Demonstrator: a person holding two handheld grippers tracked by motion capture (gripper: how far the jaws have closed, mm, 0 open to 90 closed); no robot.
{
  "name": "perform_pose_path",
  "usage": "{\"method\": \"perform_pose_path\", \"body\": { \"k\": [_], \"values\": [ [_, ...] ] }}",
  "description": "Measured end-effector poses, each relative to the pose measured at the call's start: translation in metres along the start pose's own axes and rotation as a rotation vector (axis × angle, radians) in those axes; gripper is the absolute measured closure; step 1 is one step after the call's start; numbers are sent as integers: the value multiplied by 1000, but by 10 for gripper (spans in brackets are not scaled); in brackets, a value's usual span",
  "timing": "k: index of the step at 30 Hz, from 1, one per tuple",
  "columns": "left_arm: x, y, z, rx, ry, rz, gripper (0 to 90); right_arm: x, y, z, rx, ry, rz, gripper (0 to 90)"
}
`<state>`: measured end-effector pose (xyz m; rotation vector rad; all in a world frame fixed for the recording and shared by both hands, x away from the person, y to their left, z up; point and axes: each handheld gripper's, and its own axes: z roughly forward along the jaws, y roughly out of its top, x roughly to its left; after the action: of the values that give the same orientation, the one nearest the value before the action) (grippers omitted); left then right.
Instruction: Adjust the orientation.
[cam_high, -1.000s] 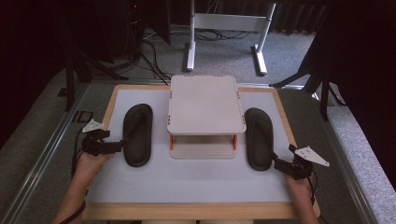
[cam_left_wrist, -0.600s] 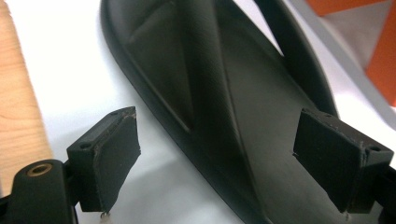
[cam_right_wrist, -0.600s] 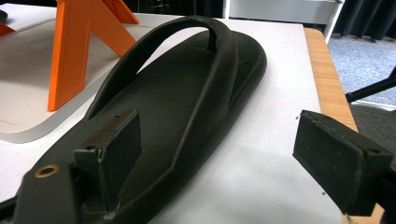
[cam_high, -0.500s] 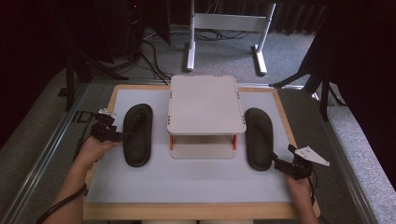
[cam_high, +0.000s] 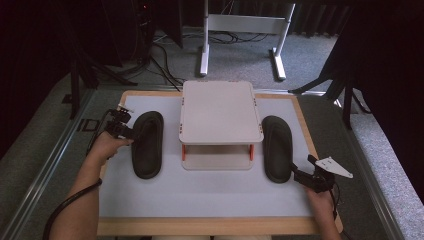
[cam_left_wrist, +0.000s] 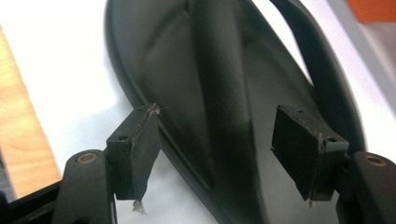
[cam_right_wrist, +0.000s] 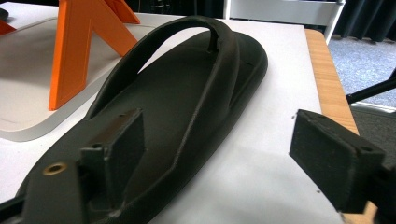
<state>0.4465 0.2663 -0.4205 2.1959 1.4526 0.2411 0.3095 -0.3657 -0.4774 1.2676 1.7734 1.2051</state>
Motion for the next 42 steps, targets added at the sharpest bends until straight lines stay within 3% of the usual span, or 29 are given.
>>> {"method": "perform_pose_path", "body": {
  "k": [2,7,9,12,16,19,20,22,26,32,37,42],
  "values": [
    [-1,4,4,28,29,16,386,0,0,0,0,2,-5,203],
    [-3,16,12,82,22,14,411,1,0,0,4,4,-8,204],
    [-4,19,14,82,16,7,415,0,0,0,2,5,-4,204],
    [-1,22,16,104,38,-28,494,0,0,0,5,10,-5,204],
    [0,25,20,126,8,-66,538,0,0,1,10,12,-6,204],
    [-3,26,22,128,-21,-75,664,0,0,1,10,13,-5,204],
    [-4,26,23,127,-8,-74,667,0,0,1,11,14,-5,204],
    [-3,24,24,118,-21,-109,686,0,0,1,12,14,-3,204],
    [-1,25,16,116,-17,-163,702,-2,0,1,12,15,6,204],
    [-5,29,-3,131,6,-153,705,-1,0,1,14,11,7,203],
    [-10,34,-22,112,-31,-191,705,-2,1,1,15,8,11,204],
    [-16,39,-43,77,-24,-187,702,-1,1,2,16,9,10,204]
  ]
}}
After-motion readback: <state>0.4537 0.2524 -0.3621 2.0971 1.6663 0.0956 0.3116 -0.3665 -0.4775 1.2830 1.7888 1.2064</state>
